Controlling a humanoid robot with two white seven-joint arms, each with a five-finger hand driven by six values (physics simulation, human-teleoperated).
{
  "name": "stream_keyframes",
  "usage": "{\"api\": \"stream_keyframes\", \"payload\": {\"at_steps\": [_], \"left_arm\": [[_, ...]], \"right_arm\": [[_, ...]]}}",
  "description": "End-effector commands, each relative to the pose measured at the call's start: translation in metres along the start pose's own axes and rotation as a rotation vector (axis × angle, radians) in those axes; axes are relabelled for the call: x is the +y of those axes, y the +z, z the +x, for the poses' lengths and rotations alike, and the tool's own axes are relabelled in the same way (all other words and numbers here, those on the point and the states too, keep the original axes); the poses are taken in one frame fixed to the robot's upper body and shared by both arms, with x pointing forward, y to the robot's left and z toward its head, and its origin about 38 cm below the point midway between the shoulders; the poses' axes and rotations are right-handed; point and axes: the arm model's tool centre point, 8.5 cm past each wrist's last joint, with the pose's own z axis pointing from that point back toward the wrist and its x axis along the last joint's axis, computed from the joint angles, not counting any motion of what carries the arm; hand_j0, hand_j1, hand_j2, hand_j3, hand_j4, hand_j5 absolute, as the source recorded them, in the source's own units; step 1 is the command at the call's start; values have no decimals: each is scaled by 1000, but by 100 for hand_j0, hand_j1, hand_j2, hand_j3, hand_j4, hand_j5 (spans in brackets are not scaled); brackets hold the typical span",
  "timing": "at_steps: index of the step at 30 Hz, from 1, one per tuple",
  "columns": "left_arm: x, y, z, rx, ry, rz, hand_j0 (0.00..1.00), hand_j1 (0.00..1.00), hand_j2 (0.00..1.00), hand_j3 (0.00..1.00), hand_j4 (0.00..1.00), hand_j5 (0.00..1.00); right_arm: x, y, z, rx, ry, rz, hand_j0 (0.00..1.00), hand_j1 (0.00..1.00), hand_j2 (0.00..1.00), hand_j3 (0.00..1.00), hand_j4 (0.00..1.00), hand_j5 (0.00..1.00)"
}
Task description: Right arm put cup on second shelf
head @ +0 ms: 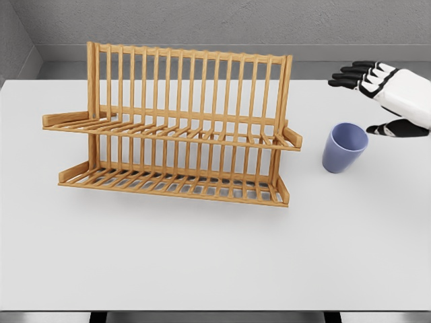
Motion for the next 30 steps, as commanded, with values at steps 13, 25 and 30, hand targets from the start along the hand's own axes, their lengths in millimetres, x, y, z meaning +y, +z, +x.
{"api": "stream_keyframes", "payload": {"at_steps": [13, 25, 30], "left_arm": [[0, 0, 0, 0, 0, 0, 100, 100, 100, 100, 100, 100], [0, 0, 0, 0, 0, 0, 100, 100, 100, 100, 100, 100], [0, 0, 0, 0, 0, 0, 100, 100, 100, 100, 100, 100]], "right_arm": [[11, 30, -36, 117, 26, 427, 100, 100, 100, 100, 100, 100], [36, -19, -50, 67, -22, 487, 100, 100, 100, 100, 100, 100], [42, -27, -48, 52, -33, 488, 100, 100, 100, 100, 100, 100]]}}
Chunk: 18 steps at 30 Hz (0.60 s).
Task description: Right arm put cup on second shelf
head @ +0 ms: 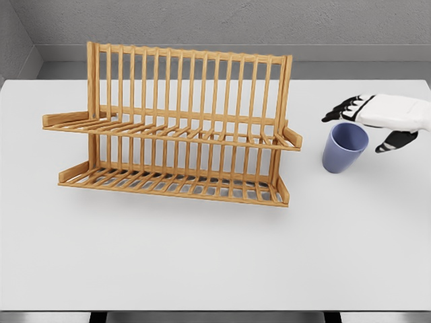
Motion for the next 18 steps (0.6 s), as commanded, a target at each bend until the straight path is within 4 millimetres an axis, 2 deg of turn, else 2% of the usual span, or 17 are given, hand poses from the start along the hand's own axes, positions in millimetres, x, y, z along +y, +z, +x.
{"api": "stream_keyframes", "payload": {"at_steps": [1, 4, 18], "left_arm": [[0, 0, 0, 0, -1, 0, 100, 100, 100, 100, 100, 100], [0, 0, 0, 0, -1, 0, 100, 100, 100, 100, 100, 100], [0, 0, 0, 0, -1, 0, 100, 100, 100, 100, 100, 100]], "right_arm": [[10, -8, 0, -11, -25, 20, 100, 100, 100, 100, 100, 100], [18, -14, 0, -15, -39, 38, 100, 100, 100, 100, 100, 100], [26, -24, -2, -19, -58, 63, 100, 100, 100, 100, 100, 100]]}}
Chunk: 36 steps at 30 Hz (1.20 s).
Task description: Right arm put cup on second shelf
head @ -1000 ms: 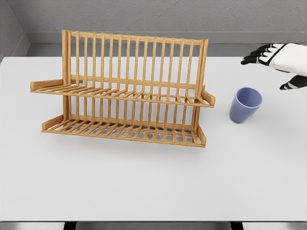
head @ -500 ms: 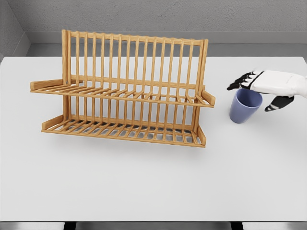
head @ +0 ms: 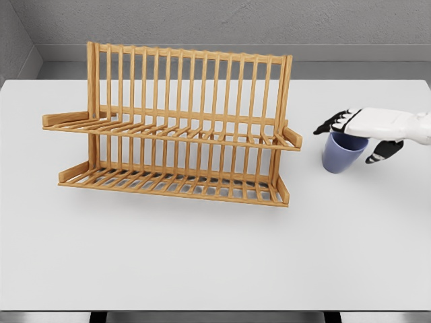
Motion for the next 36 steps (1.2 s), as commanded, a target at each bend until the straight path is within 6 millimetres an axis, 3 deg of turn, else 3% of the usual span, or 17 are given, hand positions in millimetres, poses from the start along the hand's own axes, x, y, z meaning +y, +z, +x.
{"api": "stream_keyframes", "payload": {"at_steps": [1, 8, 10, 16, 17, 20, 36], "left_arm": [[0, 0, 0, 0, -1, 0, 100, 100, 100, 100, 100, 100], [0, 0, 0, 0, -1, 0, 100, 100, 100, 100, 100, 100], [0, 0, 0, 0, -1, 0, 100, 100, 100, 100, 100, 100], [0, 0, 0, 0, 1, 0, 100, 100, 100, 100, 100, 100], [0, 0, 0, 0, -1, 0, 100, 100, 100, 100, 100, 100], [0, 0, 0, 0, -1, 0, 100, 100, 100, 100, 100, 100], [0, 0, 0, 0, 1, 0, 100, 100, 100, 100, 100, 100]], "right_arm": [[0, -1, -1, 2, -6, -1, 100, 100, 100, 100, 100, 100], [-3, -7, -2, -4, -13, -11, 98, 98, 98, 98, 98, 98], [-4, -7, -1, -5, -12, -12, 84, 84, 84, 84, 84, 84], [0, -10, 0, -11, -15, 1, 82, 82, 82, 82, 82, 82], [0, -10, 0, -12, -14, 0, 75, 75, 75, 75, 75, 75], [0, -11, 1, -13, -13, 0, 67, 67, 67, 67, 67, 67], [-15, -4, 0, -5, 15, -22, 63, 63, 63, 63, 63, 63]]}}
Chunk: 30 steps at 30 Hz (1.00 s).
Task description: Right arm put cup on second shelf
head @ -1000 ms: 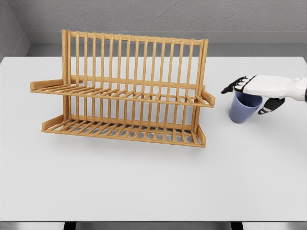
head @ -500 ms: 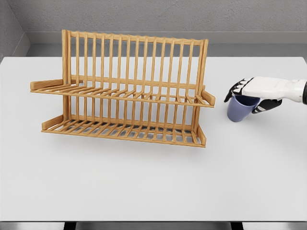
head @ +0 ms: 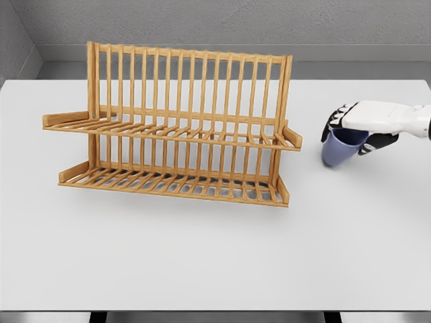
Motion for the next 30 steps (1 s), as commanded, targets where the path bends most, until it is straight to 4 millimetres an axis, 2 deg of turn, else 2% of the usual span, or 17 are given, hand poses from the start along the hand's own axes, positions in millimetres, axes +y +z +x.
{"api": "stream_keyframes", "payload": {"at_steps": [1, 4, 5, 8, 10, 17, 23, 28, 30], "left_arm": [[0, 0, 0, 0, -1, 0, 100, 100, 100, 100, 100, 100], [0, 0, 0, 0, -1, 0, 100, 100, 100, 100, 100, 100], [0, 0, 0, 0, -1, 0, 100, 100, 100, 100, 100, 100], [0, 0, 0, 0, -1, 0, 100, 100, 100, 100, 100, 100], [0, 0, 0, 0, -1, 0, 100, 100, 100, 100, 100, 100], [0, 0, 0, 0, -1, 0, 100, 100, 100, 100, 100, 100], [0, 0, 0, 0, -1, 0, 100, 100, 100, 100, 100, 100], [0, 0, 0, 0, -1, 0, 100, 100, 100, 100, 100, 100], [0, 0, 0, 0, -1, 0, 100, 100, 100, 100, 100, 100]], "right_arm": [[-5, 0, 6, -13, 13, -10, 63, 63, 63, 63, 63, 63], [-12, 1, 9, -20, 29, -22, 63, 63, 63, 63, 63, 63], [-19, 7, 6, -8, 33, -46, 63, 63, 63, 63, 63, 63], [-21, 9, 6, -4, 37, -51, 63, 63, 63, 63, 63, 63], [-35, 18, 12, -6, 70, -86, 63, 63, 63, 63, 63, 63], [-50, 36, 13, 16, 106, -124, 63, 63, 63, 63, 63, 63], [-72, 53, 35, -6, 199, -163, 63, 63, 63, 63, 63, 63], [-80, 61, 36, 6, 215, -187, 63, 63, 63, 63, 63, 63], [-85, 63, 45, -9, 244, -195, 63, 63, 63, 63, 63, 63]]}}
